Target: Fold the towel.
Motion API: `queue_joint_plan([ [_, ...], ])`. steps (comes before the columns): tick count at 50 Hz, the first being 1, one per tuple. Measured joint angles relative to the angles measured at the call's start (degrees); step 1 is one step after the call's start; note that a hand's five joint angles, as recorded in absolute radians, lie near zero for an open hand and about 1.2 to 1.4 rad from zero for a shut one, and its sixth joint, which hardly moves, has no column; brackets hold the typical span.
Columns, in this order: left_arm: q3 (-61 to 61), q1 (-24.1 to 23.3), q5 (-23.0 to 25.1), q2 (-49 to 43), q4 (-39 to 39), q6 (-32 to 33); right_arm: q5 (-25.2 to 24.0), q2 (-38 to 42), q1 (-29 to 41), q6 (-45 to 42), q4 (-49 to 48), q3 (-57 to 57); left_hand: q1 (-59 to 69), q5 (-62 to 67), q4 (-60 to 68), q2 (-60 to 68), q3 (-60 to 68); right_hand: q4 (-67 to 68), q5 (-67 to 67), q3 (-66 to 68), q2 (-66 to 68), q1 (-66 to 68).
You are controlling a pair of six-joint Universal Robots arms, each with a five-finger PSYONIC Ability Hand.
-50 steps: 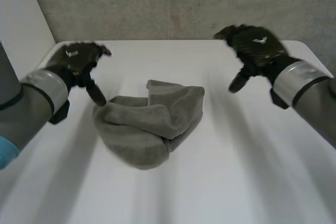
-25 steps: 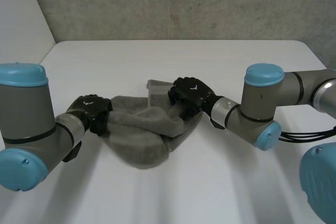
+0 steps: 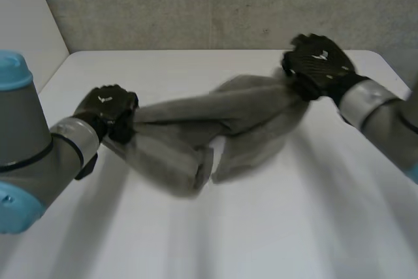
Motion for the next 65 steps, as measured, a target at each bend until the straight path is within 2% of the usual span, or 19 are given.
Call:
queue_joint_plan([
  [5, -3.7, -2.0, 1.8, 0.6, 0.0, 0.2, -1.0, -6.4, -2.9, -4.5, 4.1, 10.5, -0.5, -0.7, 0.0, -0.5, 0.0, 0.0, -1.9, 0.0, -1.5, -2.6],
  [8, -5.5, -3.2, 3.0, 0.5, 0.0, 0.3, -1.9, -8.1, -3.5, -7.4, 8.5, 14.6, -6.1, -6.7, 0.0, -6.8, 0.0, 0.0, -16.3, 0.0, -16.9, -17.1],
  [13, -7.0, -4.1, 4.2, -0.2, 0.0, 0.6, -2.7, -8.7, -3.4, -10.0, 14.1, 15.9, -24.3, -24.8, 0.0, -24.7, 0.0, 0.0, -46.9, 0.0, -43.0, -44.4],
  [17, -7.0, -3.9, 4.4, -0.6, 0.0, 1.4, -2.8, -8.2, -3.1, -9.6, 15.0, 13.6, -30.5, -31.4, 0.0, -30.5, 0.0, 0.0, -61.3, 0.0, -56.9, -58.3],
  [22, -6.8, -3.5, 4.3, -0.7, -0.1, 2.6, -2.7, -5.9, -1.9, -7.2, 14.9, 9.8, -32.5, -34.1, 0.0, -32.7, 0.0, 0.0, -61.4, 0.0, -59.1, -60.8],
  [32, -7.7, -3.4, 4.2, -0.7, -0.2, 4.2, -1.0, 5.3, 1.4, -4.3, 14.3, 1.3, -36.2, -38.3, 0.0, -36.6, 0.0, 0.0, -60.8, 0.0, -58.9, -60.0],
  [41, -9.5, -3.4, 4.2, -0.5, -0.2, 5.6, 1.7, 14.8, 1.2, -4.6, 14.5, -5.3, -36.3, -38.0, 0.0, -36.7, 0.0, 0.0, -51.1, 0.0, -51.7, -52.8],
  [45, -10.2, -3.4, 4.0, -0.4, -0.1, 5.8, 1.9, 17.6, 0.7, -4.8, 14.8, -7.4, -32.6, -33.1, 0.0, -33.0, 0.0, 0.0, -49.7, 0.0, -49.9, -51.3],
  [48, -10.5, -3.2, 3.9, -0.4, -0.1, 5.8, 2.0, 19.5, -0.1, -5.4, 15.1, -8.7, -22.6, -23.4, 0.0, -22.6, 0.0, 0.0, -47.1, 0.0, -46.3, -47.8],
  [54, -10.6, -2.8, 3.8, -0.3, -0.1, 5.8, 2.4, 21.0, -1.6, -6.7, 15.9, -9.7, -13.7, -13.9, 0.0, -13.7, 0.0, 0.0, -39.6, 0.0, -37.1, -38.5],
  [65, -10.5, -2.5, 3.7, -0.3, -0.1, 5.9, 2.6, 21.2, -3.5, -8.1, 18.6, -8.9, -12.6, -12.8, 0.0, -12.8, 0.0, 0.0, -28.4, 0.0, -27.1, -28.4],
])
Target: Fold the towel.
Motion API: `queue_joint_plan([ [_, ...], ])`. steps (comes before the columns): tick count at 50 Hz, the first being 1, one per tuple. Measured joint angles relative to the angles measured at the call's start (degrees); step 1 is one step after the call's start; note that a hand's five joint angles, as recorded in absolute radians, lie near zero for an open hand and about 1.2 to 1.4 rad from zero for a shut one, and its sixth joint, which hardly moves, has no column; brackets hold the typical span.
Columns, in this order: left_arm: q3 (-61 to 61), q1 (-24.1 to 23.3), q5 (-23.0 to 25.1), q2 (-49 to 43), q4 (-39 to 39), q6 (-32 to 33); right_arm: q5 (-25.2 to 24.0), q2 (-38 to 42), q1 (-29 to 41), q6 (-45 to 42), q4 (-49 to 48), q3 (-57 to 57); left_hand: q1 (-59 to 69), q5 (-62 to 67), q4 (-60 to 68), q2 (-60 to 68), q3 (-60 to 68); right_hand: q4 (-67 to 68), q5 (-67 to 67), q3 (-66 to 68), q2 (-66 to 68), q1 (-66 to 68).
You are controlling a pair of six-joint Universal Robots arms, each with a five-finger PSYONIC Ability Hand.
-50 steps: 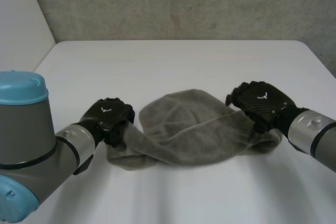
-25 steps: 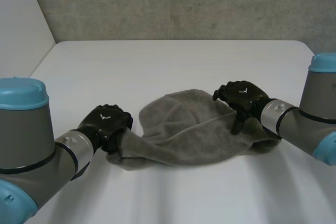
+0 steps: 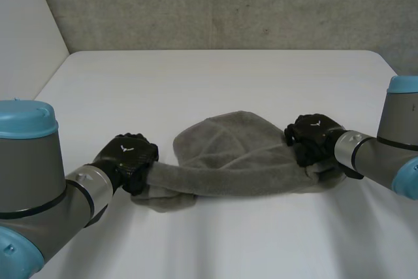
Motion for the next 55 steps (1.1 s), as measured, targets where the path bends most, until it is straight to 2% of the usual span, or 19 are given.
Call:
queue_joint_plan([
  [6, 0.0, 0.3, 0.0, 0.0, 0.0, 0.3, -0.4, -0.9, -1.0, -0.9, 0.6, 1.2, 0.0, 0.0, 0.0, 0.0, 0.0, 0.0, 3.4, 0.0, 1.8, 2.8],
  [11, 0.0, 0.3, -0.1, 0.1, 0.0, 0.6, -0.7, -3.4, -1.3, -1.0, 0.8, 2.6, 0.6, 0.6, 0.0, 0.5, 0.0, 0.0, 23.6, 0.0, 21.5, 21.7],
  [13, 0.0, 0.3, -0.1, 0.1, 0.0, 0.6, -0.9, -5.3, -1.4, -0.9, 0.8, 3.7, 7.5, 7.8, 0.0, 7.7, 0.0, 0.0, 28.5, 0.0, 25.7, 27.8],
  [15, -0.1, 0.3, -0.1, 0.1, 0.0, 0.6, -1.2, -7.6, -1.5, -0.8, 0.8, 5.1, 12.3, 12.5, 0.0, 11.7, 0.0, 0.0, 28.5, 0.0, 25.7, 27.8],
  [20, -0.5, 0.5, -0.1, 0.2, 0.0, 0.7, -2.8, -12.7, -2.3, -0.5, 0.7, 8.7, 12.4, 12.8, 0.0, 11.7, 0.0, 0.0, 28.5, 0.0, 25.7, 27.8],
  [27, -0.4, 1.1, -0.1, 0.3, -0.1, 1.8, -8.9, -19.5, -3.4, -0.3, 0.6, 13.2, 12.4, 12.8, 0.0, 11.7, 0.0, 0.0, 28.6, 0.0, 25.7, 27.9],
  [33, 5.7, 2.4, 0.1, -1.6, 2.3, 4.4, -12.3, -18.3, -2.6, -1.0, -2.7, 10.2, 12.4, 12.8, 0.0, 11.9, 0.0, 0.0, 28.6, 0.0, 25.7, 28.0],
  [38, 15.7, 3.7, -0.1, -5.6, 6.0, 6.1, -10.7, -15.6, -1.1, -0.1, -10.3, 1.0, 12.4, 12.8, 0.0, 12.0, 0.0, 0.0, 28.6, 0.0, 25.7, 28.1],
  [43, 26.7, 5.2, -0.4, -5.2, 9.9, 6.1, -5.7, -17.8, -0.3, 6.9, -20.2, -9.4, 12.5, 12.8, 0.0, 12.3, 0.0, 0.0, 28.6, 0.0, 26.3, 28.1],
  [47, 30.7, 5.9, -0.2, 0.4, 14.7, 4.9, -4.0, -23.7, -1.7, 20.6, -29.2, -12.3, 12.5, 12.8, 0.0, 12.4, 0.0, 0.0, 28.6, 0.0, 26.3, 28.1],
  [51, 28.3, 6.2, 0.4, 7.0, 19.5, 3.8, -8.4, -28.4, -4.7, 31.4, -33.7, -8.3, 12.5, 12.8, 0.0, 12.5, 0.0, 0.0, 28.6, 0.0, 26.3, 28.3],
  [55, 23.1, 7.0, 1.6, 10.9, 21.9, 3.6, -14.3, -30.7, -6.4, 34.2, -34.6, -2.1, 12.5, 12.8, 0.0, 12.5, 0.0, 0.0, 28.6, 0.0, 26.3, 28.3],
])
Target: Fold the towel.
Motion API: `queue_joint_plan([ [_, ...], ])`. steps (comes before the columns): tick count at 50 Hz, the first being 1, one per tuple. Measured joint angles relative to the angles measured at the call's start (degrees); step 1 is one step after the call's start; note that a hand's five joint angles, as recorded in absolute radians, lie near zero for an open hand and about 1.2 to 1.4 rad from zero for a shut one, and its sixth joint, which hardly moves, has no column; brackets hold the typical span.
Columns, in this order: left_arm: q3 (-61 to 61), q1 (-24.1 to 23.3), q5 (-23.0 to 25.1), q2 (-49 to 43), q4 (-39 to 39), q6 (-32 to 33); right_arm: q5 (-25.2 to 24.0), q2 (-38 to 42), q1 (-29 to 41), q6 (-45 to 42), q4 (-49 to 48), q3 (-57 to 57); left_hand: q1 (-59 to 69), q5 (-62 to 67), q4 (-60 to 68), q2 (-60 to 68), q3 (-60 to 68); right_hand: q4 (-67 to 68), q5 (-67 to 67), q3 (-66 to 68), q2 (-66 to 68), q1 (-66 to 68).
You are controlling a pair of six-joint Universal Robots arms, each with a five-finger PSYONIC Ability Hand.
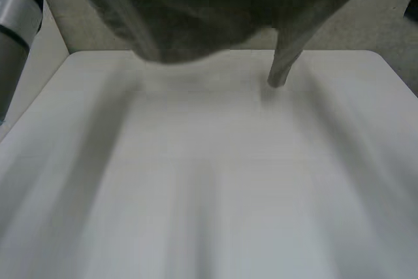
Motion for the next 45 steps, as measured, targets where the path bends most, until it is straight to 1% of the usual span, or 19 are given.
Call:
queue_joint_plan([
  [3, -5.8, 1.3, 1.5, 1.7, 0.8, 0.2, -6.3, -1.1, -1.1, -1.8, 0.0, 8.3, 0.0, 0.0, 0.0, 0.0, 0.0, 0.0, 0.0, 0.0, 0.0, 0.0],
  [6, -11.8, 2.4, 2.9, 1.8, 1.0, 0.5, -9.9, -1.3, -1.7, -4.8, 0.3, 14.4, 0.0, 0.0, 0.0, 0.0, 0.0, 0.0, -0.1, 0.0, 0.0, 0.2],
  [10, -20.5, 3.5, 5.0, 0.3, 1.7, 2.2, -12.9, -0.7, -2.4, -10.3, 0.7, 21.7, 0.0, 0.0, 0.0, 0.1, 0.0, 0.0, -0.1, 0.0, 0.0, 0.2],
  [15, -30.2, 4.0, 6.8, -6.4, 3.2, 7.7, -14.7, 2.7, -2.9, -19.6, 1.9, 30.3, 0.0, 0.0, 0.0, 0.1, 0.0, 0.0, -0.1, 0.0, 0.0, 0.3],
  [18, -32.7, 4.1, 6.9, -10.2, 3.6, 10.5, -14.7, 4.7, -2.9, -24.2, 3.9, 32.7, 0.0, 0.0, 0.0, 0.1, 0.0, 0.0, -0.1, 0.0, 0.0, 0.3],
  [19, -33.5, 4.1, 6.9, -12.0, 3.7, 11.8, -14.5, 5.7, -2.8, -26.7, 5.5, 33.5, 0.0, 0.0, 0.0, 0.1, 0.0, 0.0, -0.1, 0.0, 0.0, 0.3],
  [23, -34.4, 4.2, 6.5, -15.9, 3.7, 14.2, -13.7, 7.8, -2.7, -32.4, 10.5, 34.2, 0.0, 0.0, 0.0, 0.1, 0.0, 0.0, -0.1, 0.0, 0.0, 0.2],
  [24, -34.5, 4.2, 6.4, -16.7, 3.6, 14.6, -13.4, 8.3, -2.6, -34.2, 12.4, 34.2, -0.2, -0.3, 0.0, -0.2, 0.0, 0.0, -2.1, 0.0, -2.4, -2.4],
  [26, -34.4, 4.3, 6.2, -17.6, 3.6, 15.0, -13.0, 9.0, -2.5, -36.9, 16.1, 33.9, -0.3, -1.0, 0.0, -0.4, 0.0, 0.0, -13.9, 0.0, -14.5, -14.3],
  [28, -34.3, 4.4, 5.9, -17.8, 3.5, 15.2, -12.4, 9.5, -2.4, -38.8, 18.6, 33.6, -0.3, -1.8, 0.0, -0.9, 0.0, 0.0, -23.7, 0.0, -22.2, -23.8],
  [32, -34.0, 4.6, 5.3, -17.4, 3.4, 15.1, -10.7, 10.2, -2.3, -40.7, 21.5, 33.0, -1.2, -2.7, 0.0, -2.0, 0.0, 0.0, -33.0, 0.0, -29.4, -32.2],
  [36, -33.9, 4.8, 4.4, -16.9, 3.4, 14.9, -7.7, 10.2, -2.4, -41.1, 22.8, 32.5, -3.8, -4.4, 0.0, -3.9, 0.0, 0.0, -43.4, 0.0, -38.3, -41.6],
  [39, -34.0, 4.9, 4.0, -16.4, 3.4, 14.8, -5.5, 9.8, -2.6, -40.6, 23.5, 32.0, -5.1, -5.5, 0.0, -5.1, 0.0, 0.0, -46.4, 0.0, -41.6, -44.6],
  [45, -34.4, 4.9, 3.7, -15.4, 3.4, 14.7, -2.7, 8.1, -3.0, -39.4, 26.4, 30.5, -7.2, -7.6, 0.0, -7.3, 0.0, 0.0, -46.3, 0.0, -41.6, -44.6],
])
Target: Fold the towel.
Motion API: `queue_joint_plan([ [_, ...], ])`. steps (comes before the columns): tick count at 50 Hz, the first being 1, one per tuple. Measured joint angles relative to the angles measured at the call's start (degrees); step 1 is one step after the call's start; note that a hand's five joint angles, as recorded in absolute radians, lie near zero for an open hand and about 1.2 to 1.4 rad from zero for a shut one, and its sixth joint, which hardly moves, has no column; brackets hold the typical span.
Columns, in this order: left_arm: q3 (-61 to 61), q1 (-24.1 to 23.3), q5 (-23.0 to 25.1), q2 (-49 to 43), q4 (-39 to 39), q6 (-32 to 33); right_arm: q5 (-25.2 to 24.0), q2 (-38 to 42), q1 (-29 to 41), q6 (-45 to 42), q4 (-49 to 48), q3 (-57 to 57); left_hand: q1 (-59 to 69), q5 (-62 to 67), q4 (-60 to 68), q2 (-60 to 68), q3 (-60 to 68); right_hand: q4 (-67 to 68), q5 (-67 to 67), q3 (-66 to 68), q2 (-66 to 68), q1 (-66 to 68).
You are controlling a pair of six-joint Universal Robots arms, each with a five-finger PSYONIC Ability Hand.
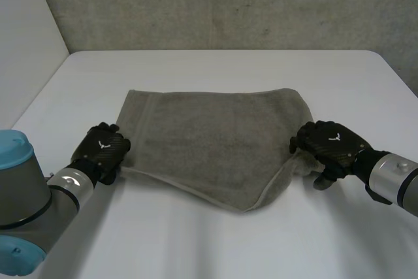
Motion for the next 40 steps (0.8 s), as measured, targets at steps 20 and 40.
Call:
queue_joint_plan([
  [20, -0.9, 1.5, 0.2, 2.1, -0.1, 0.1, 2.2, 4.3, -2.6, -0.7, -0.6, -2.6, 0.0, -0.2, 0.0, -0.3, 0.0, 0.0, 28.9, 0.0, 26.6, 27.6],
  [40, -0.6, 3.1, 0.6, 2.7, -0.2, 0.1, 1.9, -3.2, -9.8, -9.3, 15.8, -5.3, 0.0, -0.2, 0.0, -0.3, 0.0, 0.0, -6.4, 0.0, -5.7, -5.0],
])
